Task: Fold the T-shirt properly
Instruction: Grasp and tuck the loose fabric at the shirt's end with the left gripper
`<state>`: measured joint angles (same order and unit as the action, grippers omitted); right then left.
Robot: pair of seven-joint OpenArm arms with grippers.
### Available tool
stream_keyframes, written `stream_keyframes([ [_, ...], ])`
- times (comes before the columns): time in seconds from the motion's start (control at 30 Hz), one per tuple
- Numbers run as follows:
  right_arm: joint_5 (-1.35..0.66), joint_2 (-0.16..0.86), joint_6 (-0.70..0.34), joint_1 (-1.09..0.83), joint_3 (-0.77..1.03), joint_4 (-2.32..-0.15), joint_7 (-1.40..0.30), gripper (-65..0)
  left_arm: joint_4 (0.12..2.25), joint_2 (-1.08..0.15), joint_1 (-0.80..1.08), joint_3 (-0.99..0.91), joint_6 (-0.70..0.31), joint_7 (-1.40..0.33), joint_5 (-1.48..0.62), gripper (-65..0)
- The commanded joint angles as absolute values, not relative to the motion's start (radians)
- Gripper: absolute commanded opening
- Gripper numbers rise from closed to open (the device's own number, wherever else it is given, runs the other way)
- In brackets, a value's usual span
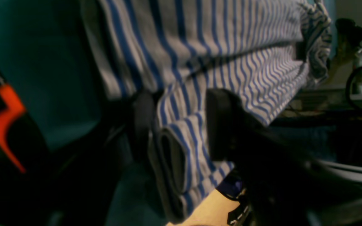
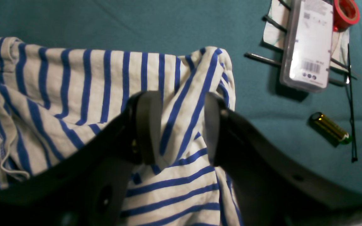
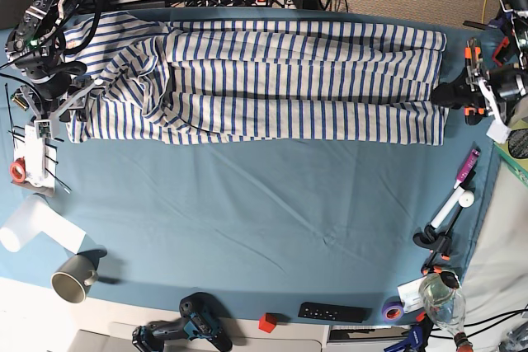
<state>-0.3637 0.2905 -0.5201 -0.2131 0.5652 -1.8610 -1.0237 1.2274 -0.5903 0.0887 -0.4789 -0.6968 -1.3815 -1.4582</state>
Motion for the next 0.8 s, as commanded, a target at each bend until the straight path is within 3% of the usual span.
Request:
stream_keyframes([
  [0.0, -0.37, 0.308, -0.518, -0.203, 0.57, -1.879, -0.999, -41.8, 1.242, -0.615, 0.093, -0.488, -0.698, -1.357, -1.484, -33.3],
  [0.17, -0.37, 0.308, -0.518, -0.202, 0.57, -1.879, -0.999, -41.8, 1.242, -0.614, 0.135, -0.488, -0.698, -1.33, -1.484, -29.4],
  [0.47, -0.369, 0.307, -0.518, -0.202, 0.57, -1.879, -0.999, -41.8, 1.242, -0.575, 0.141, -0.488, -0.661, -1.203, -1.288, -28.5],
  [0.77, -0.37, 0.307, -0.518, -0.203, 0.57, -1.879, -0.999, -41.8, 1.242, -0.552, 0.145, -0.487, -0.62, -1.215, -1.295, -28.5],
])
